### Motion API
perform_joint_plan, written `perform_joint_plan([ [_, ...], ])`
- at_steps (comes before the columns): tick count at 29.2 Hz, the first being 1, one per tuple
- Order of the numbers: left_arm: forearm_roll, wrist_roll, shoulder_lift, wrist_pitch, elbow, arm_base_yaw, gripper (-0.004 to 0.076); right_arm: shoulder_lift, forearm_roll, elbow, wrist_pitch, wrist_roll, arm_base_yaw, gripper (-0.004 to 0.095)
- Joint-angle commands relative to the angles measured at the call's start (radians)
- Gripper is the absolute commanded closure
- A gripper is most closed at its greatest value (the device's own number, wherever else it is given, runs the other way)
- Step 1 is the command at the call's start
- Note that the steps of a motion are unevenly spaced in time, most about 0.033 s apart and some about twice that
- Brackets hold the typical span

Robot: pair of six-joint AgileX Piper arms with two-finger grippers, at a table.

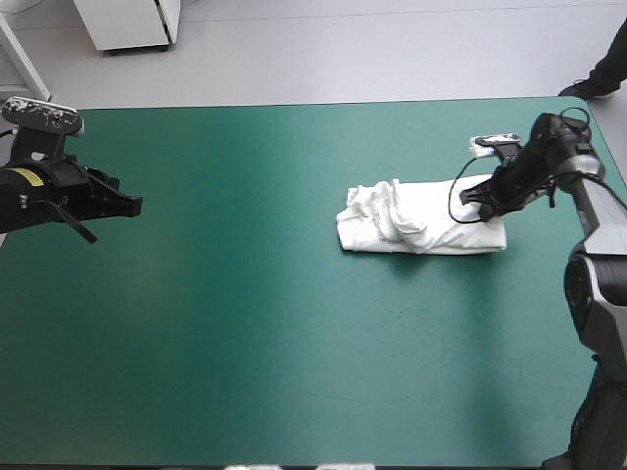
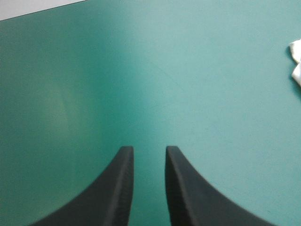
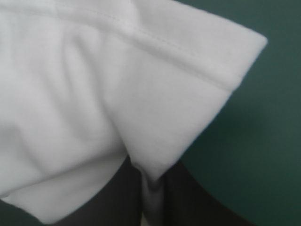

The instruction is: Fold the cloth

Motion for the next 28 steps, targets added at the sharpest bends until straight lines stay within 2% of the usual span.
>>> perform_joint_plan([
  [1,-0.022,0.007,-0.020,-0.068,-0.025,-0.001,0.0542,-0.123,-0.023,0.030,-0.004,0.000,-0.094,0.0917],
  [8,-0.022,0.007,-0.020,-0.068,-0.025,-0.001,0.0542,-0.219,-0.044,0.163,-0.051,0.000,-0.266,0.0917],
  [13,-0.022,0.007,-0.020,-0.068,-0.025,-0.001,0.0542,-0.259,-0.044,0.241,-0.088,0.000,-0.348,0.0917],
  [23,-0.003,0.012,-0.020,-0.065,-0.025,-0.065,0.0542,-0.265,-0.081,0.354,-0.169,-0.001,-0.360,0.0920],
  [28,0.030,0.012,-0.020,-0.061,-0.025,-0.083,0.0542,-0.265,-0.073,0.354,-0.169,0.023,-0.360,0.0921],
])
